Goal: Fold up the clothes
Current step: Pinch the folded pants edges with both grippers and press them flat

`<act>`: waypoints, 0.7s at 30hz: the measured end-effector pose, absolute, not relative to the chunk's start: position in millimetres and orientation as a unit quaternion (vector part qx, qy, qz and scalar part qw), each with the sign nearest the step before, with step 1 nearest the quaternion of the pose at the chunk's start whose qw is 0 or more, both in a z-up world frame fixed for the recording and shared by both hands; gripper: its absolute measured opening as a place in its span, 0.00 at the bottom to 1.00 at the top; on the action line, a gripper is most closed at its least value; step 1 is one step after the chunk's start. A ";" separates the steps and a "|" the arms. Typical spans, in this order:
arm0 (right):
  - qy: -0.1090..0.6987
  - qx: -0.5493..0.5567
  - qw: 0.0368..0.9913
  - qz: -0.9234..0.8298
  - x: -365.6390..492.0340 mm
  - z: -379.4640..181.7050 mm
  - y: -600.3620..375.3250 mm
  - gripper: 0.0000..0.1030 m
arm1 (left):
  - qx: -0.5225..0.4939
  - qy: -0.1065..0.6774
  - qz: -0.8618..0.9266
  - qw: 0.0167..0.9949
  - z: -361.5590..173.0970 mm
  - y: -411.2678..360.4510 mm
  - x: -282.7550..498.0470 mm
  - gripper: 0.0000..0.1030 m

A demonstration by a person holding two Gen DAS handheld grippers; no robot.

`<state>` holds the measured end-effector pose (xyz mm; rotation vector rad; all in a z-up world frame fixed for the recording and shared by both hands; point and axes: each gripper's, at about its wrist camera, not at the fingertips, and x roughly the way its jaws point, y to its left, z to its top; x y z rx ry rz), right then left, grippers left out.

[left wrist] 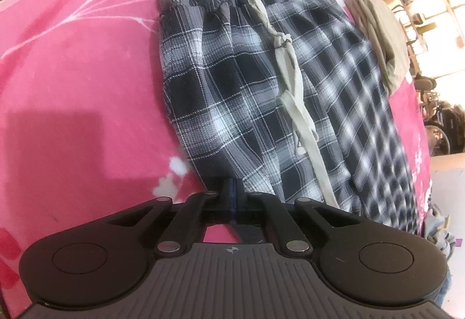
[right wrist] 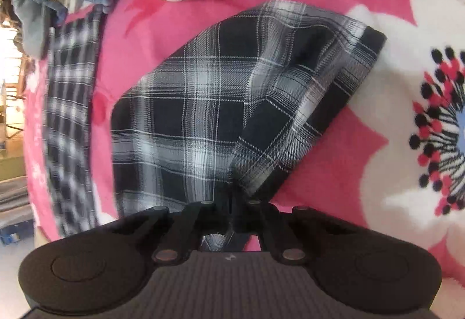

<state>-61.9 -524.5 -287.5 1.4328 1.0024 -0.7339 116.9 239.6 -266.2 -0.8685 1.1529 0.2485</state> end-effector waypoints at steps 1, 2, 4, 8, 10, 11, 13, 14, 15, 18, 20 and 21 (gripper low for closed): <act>0.421 0.616 0.589 -0.309 -70.8 -279.5 -520.7 0.00 | -0.395 0.526 0.111 0.745 -265.5 240.9 116.8 0.00; 0.415 0.619 0.593 -0.304 -80.3 -273.0 -517.4 0.00 | -0.396 0.523 0.103 0.748 -264.1 242.0 116.5 0.00; 0.408 0.626 0.588 -0.308 -105.1 -266.0 -511.4 0.00 | -0.409 0.518 0.079 0.747 -263.4 243.9 115.8 0.00; 0.415 0.640 0.556 -0.331 -140.7 -285.3 -508.0 0.00 | -0.410 0.523 0.050 0.746 -265.3 241.8 115.7 0.00; 0.403 0.646 0.559 -0.328 -143.3 -293.5 -505.1 0.00 | -0.405 0.533 0.039 0.742 -267.0 239.3 116.0 0.09; 0.401 0.642 0.567 -0.325 -142.0 -294.8 -503.3 0.00 | -0.401 0.535 0.038 0.743 -266.2 238.7 115.4 0.13; 0.395 0.647 0.566 -0.324 -140.9 -296.9 -500.0 0.01 | -0.393 0.535 0.040 0.747 -263.8 238.2 113.2 0.22; 0.390 0.652 0.564 -0.323 -140.3 -297.6 -499.0 0.03 | -0.391 0.533 0.046 0.749 -262.2 239.6 111.4 0.22; 0.390 0.654 0.563 -0.321 -138.6 -297.8 -499.1 0.03 | -0.395 0.529 0.053 0.749 -261.4 242.2 109.2 0.24; 0.392 0.655 0.563 -0.318 -132.4 -298.4 -500.3 0.06 | -0.401 0.510 0.072 0.757 -260.2 249.1 102.6 0.29; 0.397 0.650 0.565 -0.316 -127.5 -299.8 -501.3 0.06 | -0.403 0.495 0.085 0.765 -259.6 253.2 98.4 0.29; 0.398 0.649 0.566 -0.316 -126.2 -300.7 -501.3 0.06 | -0.405 0.489 0.091 0.767 -262.4 254.8 98.0 0.29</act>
